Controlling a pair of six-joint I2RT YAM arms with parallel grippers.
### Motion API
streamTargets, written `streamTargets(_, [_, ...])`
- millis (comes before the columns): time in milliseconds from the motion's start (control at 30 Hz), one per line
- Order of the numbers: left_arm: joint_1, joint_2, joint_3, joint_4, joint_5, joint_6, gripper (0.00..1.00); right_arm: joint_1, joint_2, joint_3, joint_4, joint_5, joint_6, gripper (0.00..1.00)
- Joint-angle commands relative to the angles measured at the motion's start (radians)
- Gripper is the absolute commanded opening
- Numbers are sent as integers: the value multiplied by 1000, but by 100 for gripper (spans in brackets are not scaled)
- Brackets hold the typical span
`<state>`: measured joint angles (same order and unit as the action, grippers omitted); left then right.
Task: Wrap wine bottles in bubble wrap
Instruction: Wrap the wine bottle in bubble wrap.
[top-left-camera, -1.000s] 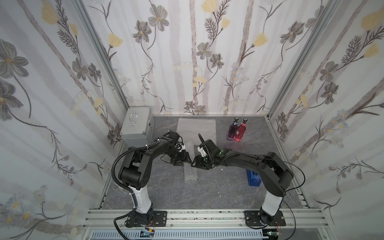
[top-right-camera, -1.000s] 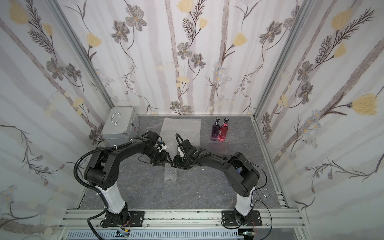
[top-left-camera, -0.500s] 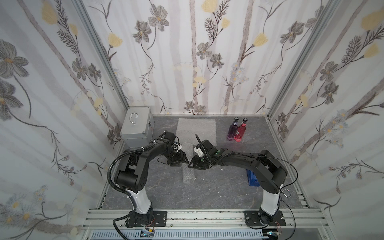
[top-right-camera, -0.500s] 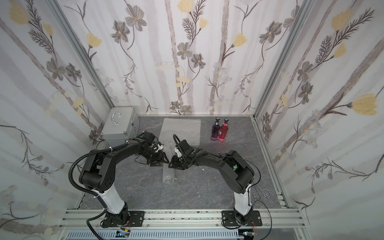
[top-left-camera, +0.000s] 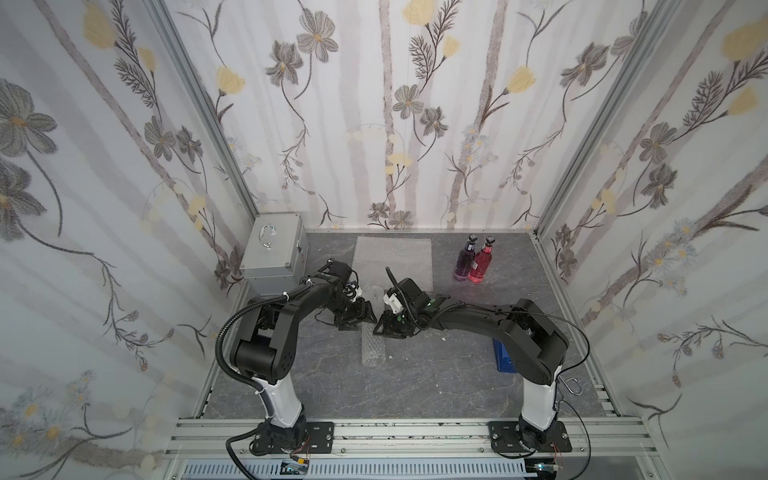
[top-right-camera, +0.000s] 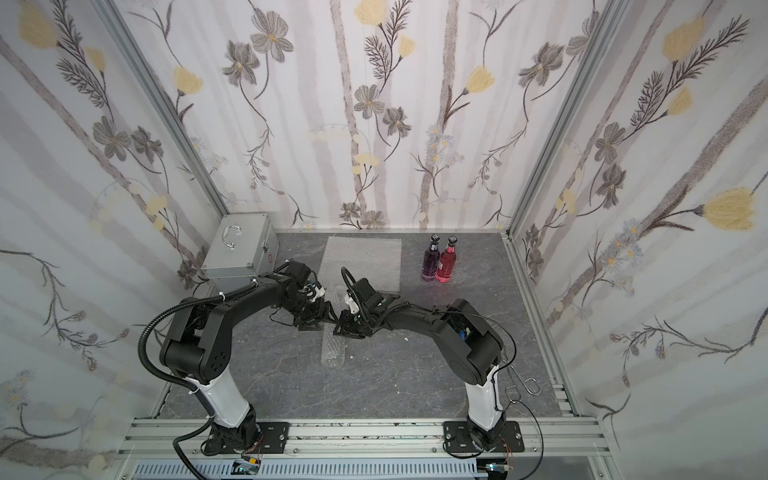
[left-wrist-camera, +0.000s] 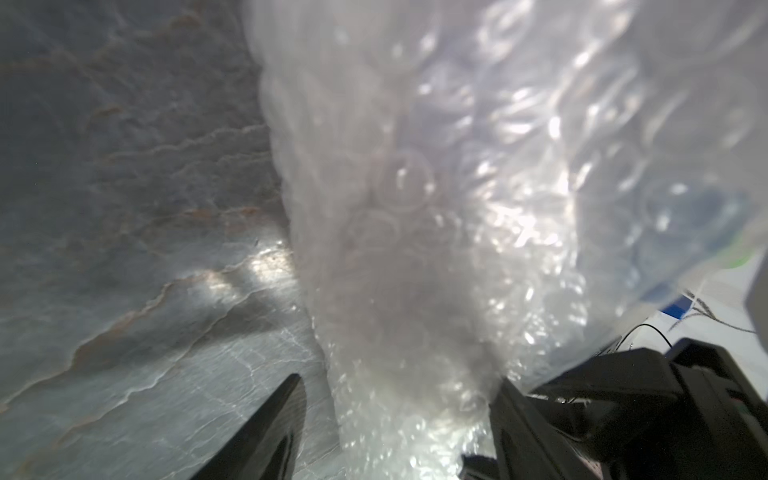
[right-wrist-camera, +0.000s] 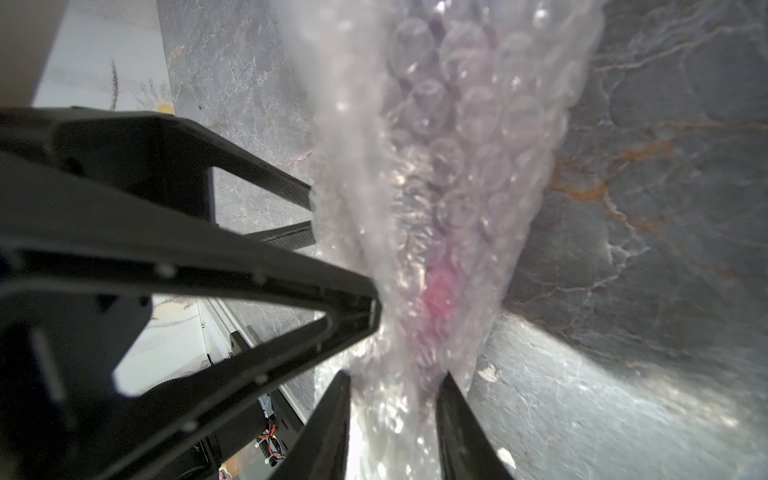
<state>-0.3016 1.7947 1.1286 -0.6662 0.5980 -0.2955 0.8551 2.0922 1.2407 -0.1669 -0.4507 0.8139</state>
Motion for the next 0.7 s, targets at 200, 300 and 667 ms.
streamTargets(200, [1, 13, -19, -1, -86, 5, 65, -18, -85, -10, -87, 68, -56, 46])
streamTargets(300, [0, 3, -28, 3, -91, 9, 62, -52, -214, -60, -189, 177, -75, 51])
streamTargets(667, [4, -7, -46, 23, -86, 5, 58, -325, -615, -189, -763, 768, -125, 96])
